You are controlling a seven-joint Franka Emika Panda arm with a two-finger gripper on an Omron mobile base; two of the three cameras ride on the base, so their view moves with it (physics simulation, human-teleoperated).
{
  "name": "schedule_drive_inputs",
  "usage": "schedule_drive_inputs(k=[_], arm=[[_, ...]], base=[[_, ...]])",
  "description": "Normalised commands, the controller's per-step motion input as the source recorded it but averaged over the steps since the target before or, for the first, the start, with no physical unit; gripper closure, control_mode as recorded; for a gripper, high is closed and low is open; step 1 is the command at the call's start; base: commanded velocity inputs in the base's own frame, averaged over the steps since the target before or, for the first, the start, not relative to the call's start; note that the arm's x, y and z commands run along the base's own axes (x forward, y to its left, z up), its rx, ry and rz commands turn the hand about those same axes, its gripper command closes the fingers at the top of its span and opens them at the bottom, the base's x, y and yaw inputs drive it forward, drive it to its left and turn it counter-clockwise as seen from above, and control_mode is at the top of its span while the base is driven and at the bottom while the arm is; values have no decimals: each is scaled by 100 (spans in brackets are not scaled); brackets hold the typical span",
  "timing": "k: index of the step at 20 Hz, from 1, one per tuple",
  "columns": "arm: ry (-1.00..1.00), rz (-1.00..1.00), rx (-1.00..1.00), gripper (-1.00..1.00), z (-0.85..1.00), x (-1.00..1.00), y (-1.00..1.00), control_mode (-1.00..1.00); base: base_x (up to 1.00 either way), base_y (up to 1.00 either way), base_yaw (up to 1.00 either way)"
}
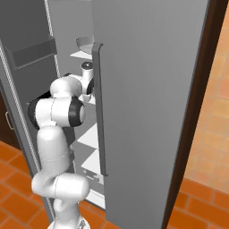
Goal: Take the meat container that has the fish and place it on the second highest rack of the freezer. Then take the vegetable container that has the eggplant and garlic and place it on the highest rack of the freezer.
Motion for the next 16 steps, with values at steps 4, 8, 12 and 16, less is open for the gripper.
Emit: schedule_drive_inputs(k=[4, 8, 12, 16], arm=[[-1, 18, -17, -100, 0, -100, -1, -100], [-6, 36, -26, -100, 0, -100, -14, -100], [-6, 60, -31, -100, 6, -100, -38, -100], [0, 66, -23, -100, 9, -100, -37, -100]], base=[[0, 0, 0], [0, 0, 0], [0, 0, 0], [0, 0, 0]])
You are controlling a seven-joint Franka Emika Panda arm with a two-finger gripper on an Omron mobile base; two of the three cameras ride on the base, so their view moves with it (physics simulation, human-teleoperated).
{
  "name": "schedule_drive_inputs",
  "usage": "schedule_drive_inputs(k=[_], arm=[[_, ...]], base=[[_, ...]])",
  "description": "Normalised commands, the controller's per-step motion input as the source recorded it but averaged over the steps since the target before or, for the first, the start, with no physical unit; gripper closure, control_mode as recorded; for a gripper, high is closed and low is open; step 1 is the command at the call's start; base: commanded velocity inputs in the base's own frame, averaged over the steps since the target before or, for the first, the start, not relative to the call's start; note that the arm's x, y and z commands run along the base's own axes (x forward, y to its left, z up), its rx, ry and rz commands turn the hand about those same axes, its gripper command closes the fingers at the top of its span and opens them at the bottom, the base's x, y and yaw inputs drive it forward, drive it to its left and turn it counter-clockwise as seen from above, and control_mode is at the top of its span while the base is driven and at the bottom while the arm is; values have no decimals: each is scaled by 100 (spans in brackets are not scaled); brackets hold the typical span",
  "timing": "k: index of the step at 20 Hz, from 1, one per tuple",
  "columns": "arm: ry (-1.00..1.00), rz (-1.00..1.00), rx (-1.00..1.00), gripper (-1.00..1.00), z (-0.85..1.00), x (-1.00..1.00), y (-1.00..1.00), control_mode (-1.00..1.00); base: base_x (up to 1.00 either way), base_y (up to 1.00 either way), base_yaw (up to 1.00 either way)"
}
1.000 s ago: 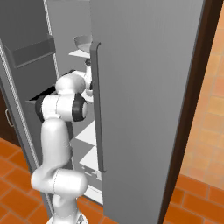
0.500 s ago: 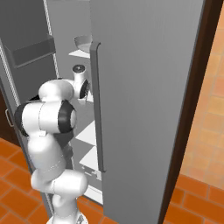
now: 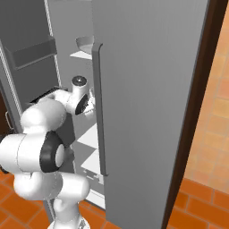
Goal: Take the meat container that has the fish and place it on the second highest rack of the freezer. Then take the vegetable container that has the eggplant and garlic and place it on the highest rack of the freezer.
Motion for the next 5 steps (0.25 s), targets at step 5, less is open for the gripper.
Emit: schedule_drive_inputs(k=[5], arm=[[7, 66, -23, -100, 13, -100, -16, -100]], base=[[0, 0, 0]])
